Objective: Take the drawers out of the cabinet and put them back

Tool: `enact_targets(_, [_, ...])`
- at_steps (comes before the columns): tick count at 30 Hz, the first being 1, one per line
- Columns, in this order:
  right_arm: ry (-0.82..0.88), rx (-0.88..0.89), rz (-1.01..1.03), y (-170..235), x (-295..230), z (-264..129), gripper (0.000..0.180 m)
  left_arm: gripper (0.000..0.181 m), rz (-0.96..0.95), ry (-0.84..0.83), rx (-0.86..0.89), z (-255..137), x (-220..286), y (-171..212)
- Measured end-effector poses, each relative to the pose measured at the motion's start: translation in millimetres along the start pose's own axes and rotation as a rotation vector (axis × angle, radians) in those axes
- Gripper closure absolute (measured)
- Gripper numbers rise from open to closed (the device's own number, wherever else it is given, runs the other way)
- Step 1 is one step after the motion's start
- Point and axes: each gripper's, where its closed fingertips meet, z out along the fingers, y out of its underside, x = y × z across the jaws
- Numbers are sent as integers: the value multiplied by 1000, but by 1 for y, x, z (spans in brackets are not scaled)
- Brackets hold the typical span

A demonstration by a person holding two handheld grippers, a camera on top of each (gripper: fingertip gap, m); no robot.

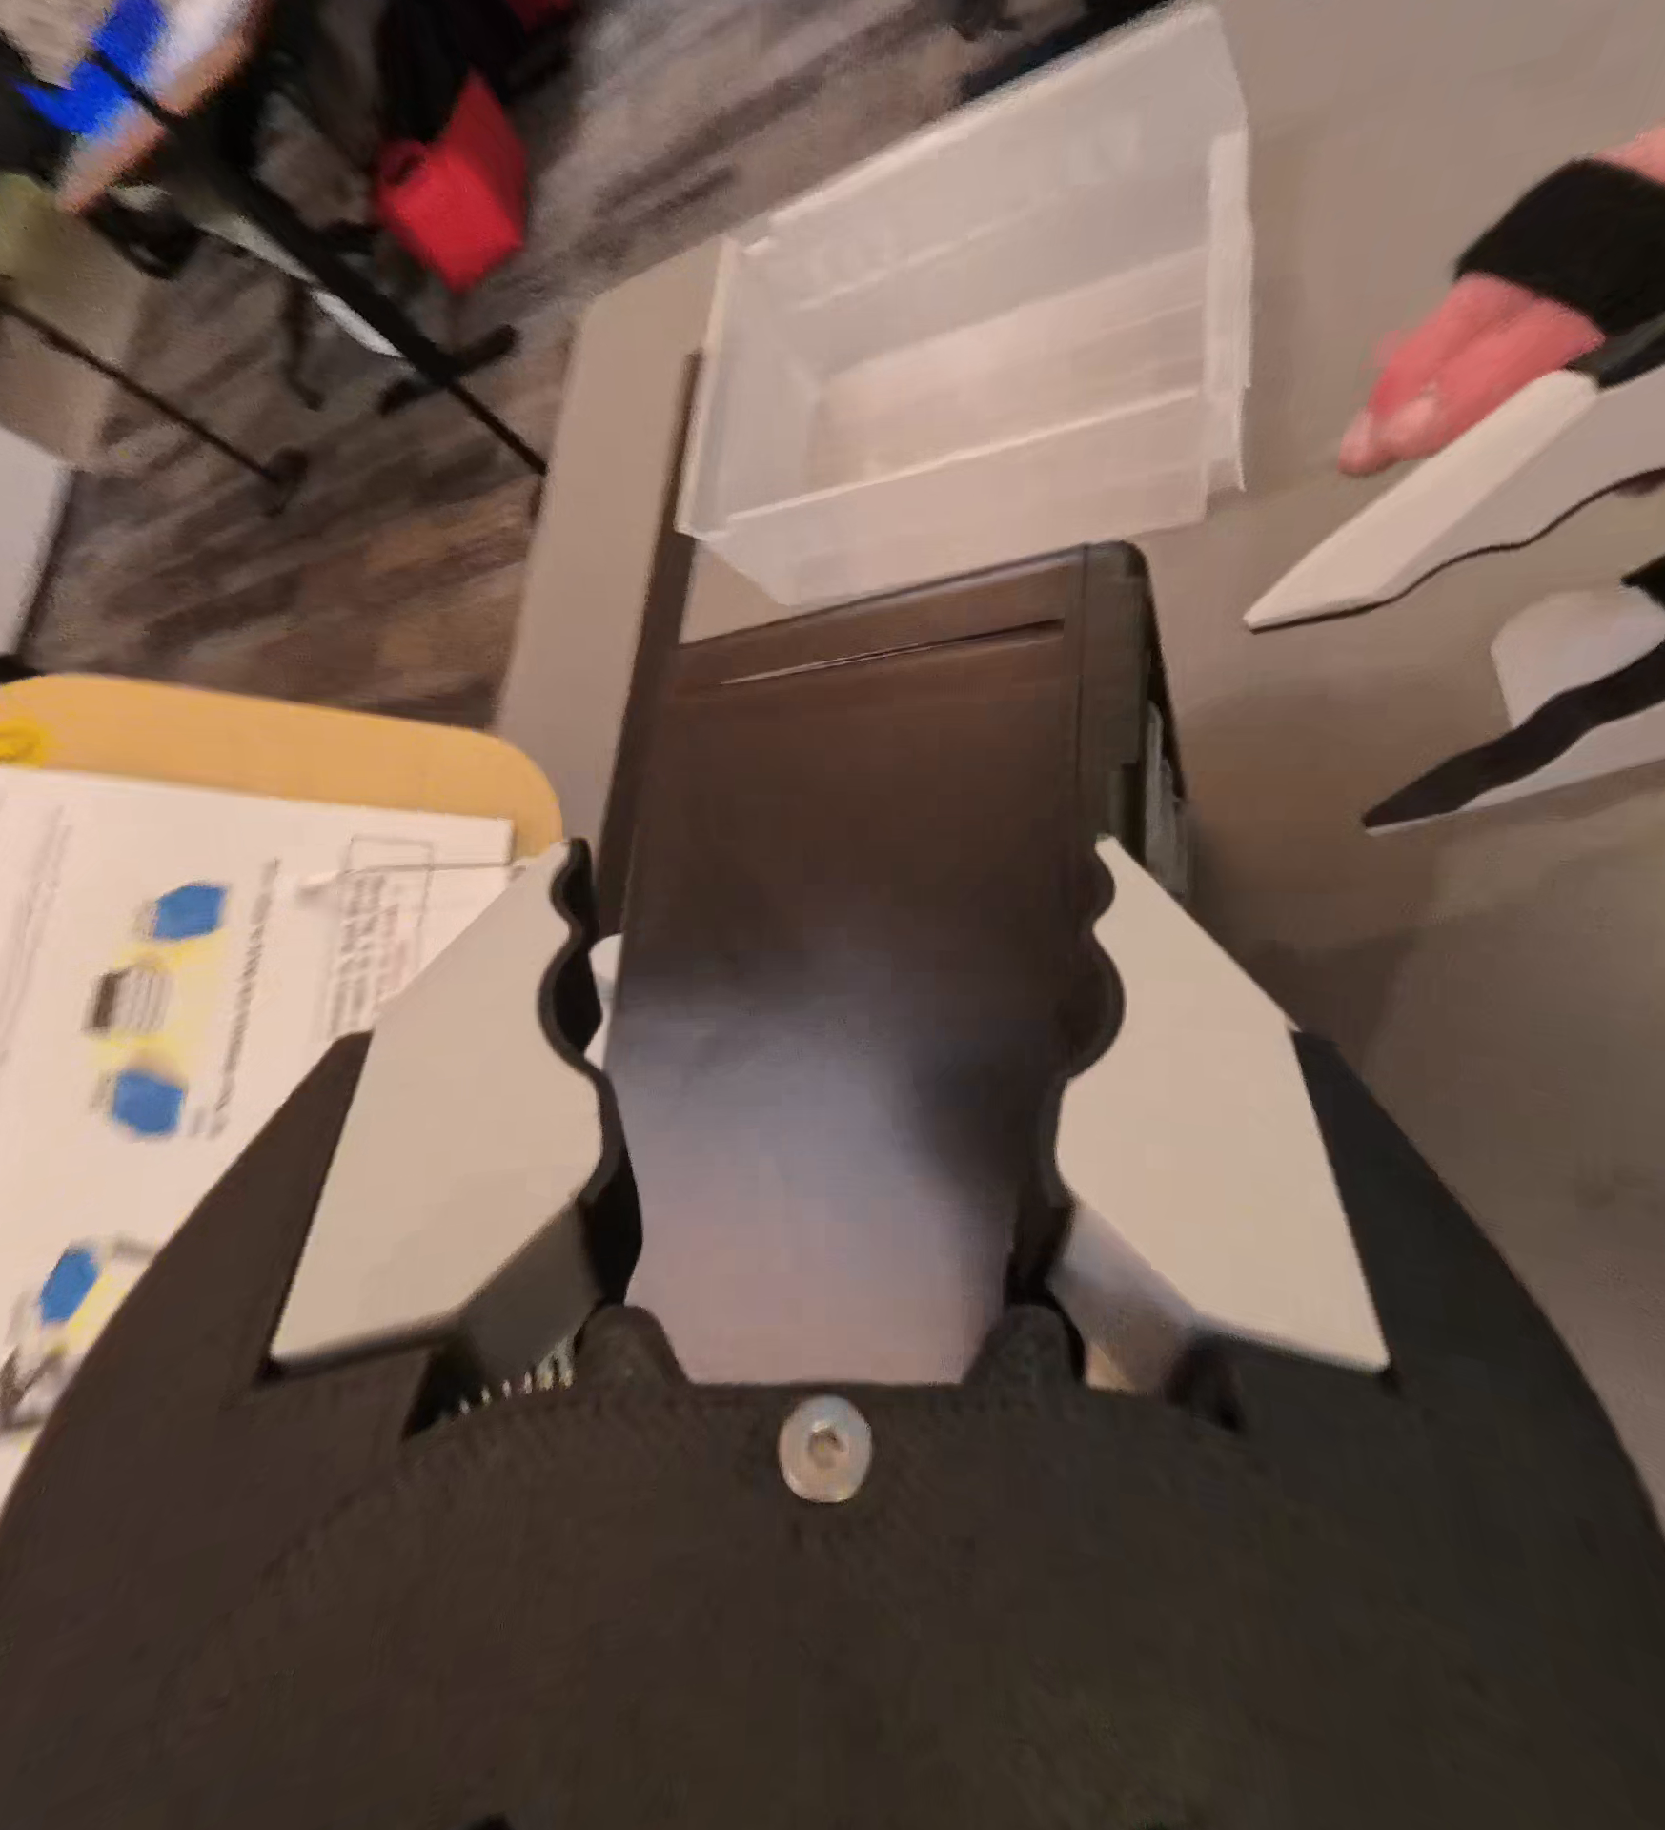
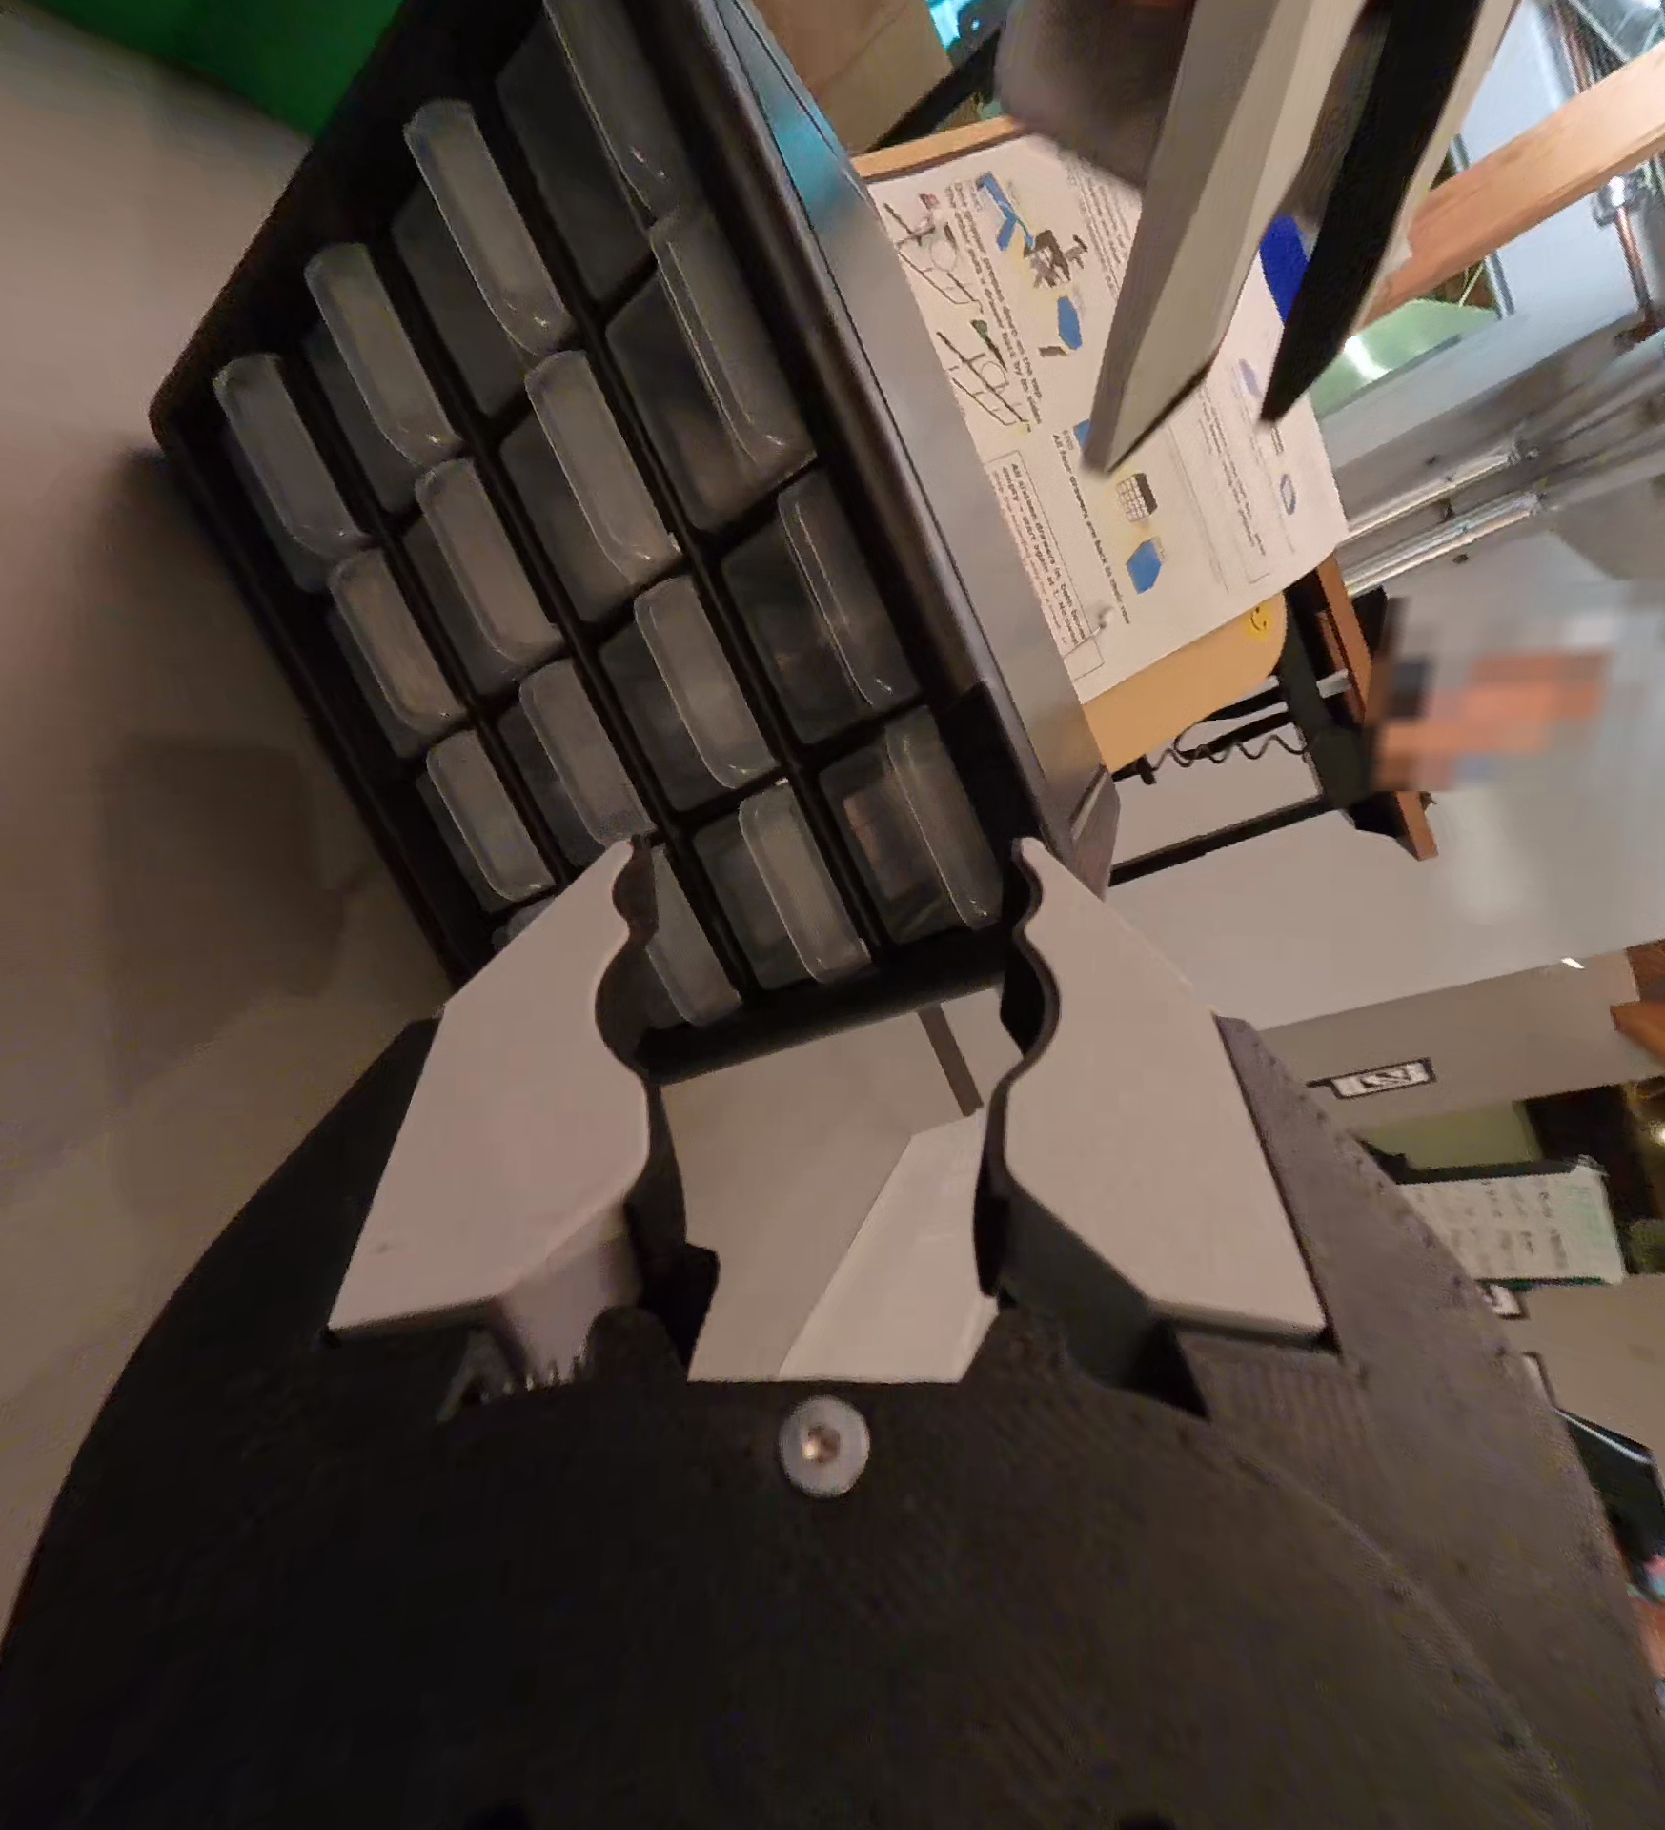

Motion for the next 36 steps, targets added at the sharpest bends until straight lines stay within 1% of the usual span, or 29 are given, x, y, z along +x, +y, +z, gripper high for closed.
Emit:
enact_targets(1, [12,-9,-21,2,1,0,110,85,9,41,-30,14,1,2])
enact_targets(3, [47,-25,-79,4,4,4,107,86,33,56,-110,41,-6,12])
enact_targets(4, [63,-27,-109,5,4,7,109,86,34,63,-137,54,-8,18])
enact_targets(5, [73,-33,-141,7,3,11,112,92,-14,64,-100,63,-12,13])
enact_targets(6, [87,-34,-175,8,2,14,117,94,-46,91,-99,69,-13,14])
enact_targets(7, [98,-25,-199,8,1,17,128,95,-66,111,-97,71,-13,14])
enact_targets(8, [96,-18,-219,9,-2,21,134,96,-68,109,-95,72,-15,15])
enact_targets(10, [112,-36,-287,15,-4,29,138,101,-106,143,-81,73,-12,16])
enact_targets(13, [95,-39,-367,20,-13,42,151,108,-157,185,-33,73,-8,18])
enact_targets(15, [87,-49,-416,27,-20,50,158,107,-197,203,-12,74,-8,19])
enact_targets(18, [143,-42,-442,26,-15,53,169,110,-220,226,9,75,-6,20])
enact_targets(22, [157,-37,-462,26,-15,52,171,121,-197,241,6,73,-1,18])
enact_targets(25, [140,-44,-470,23,-17,45,171,121,-209,243,7,74,-1,19])
enact_targets(31, [97,-45,-468,10,-36,7,171,125,-209,244,9,74,-1,19])
enact_targets(34, [95,-37,-456,4,-43,-5,171,127,-208,251,11,74,0,19])
enact_targets(35, [99,-34,-430,4,-42,-7,168,128,-210,255,11,74,0,19])
enact_targets(36, [105,-42,-418,5,-41,-7,152,128,-213,258,11,74,0,19])
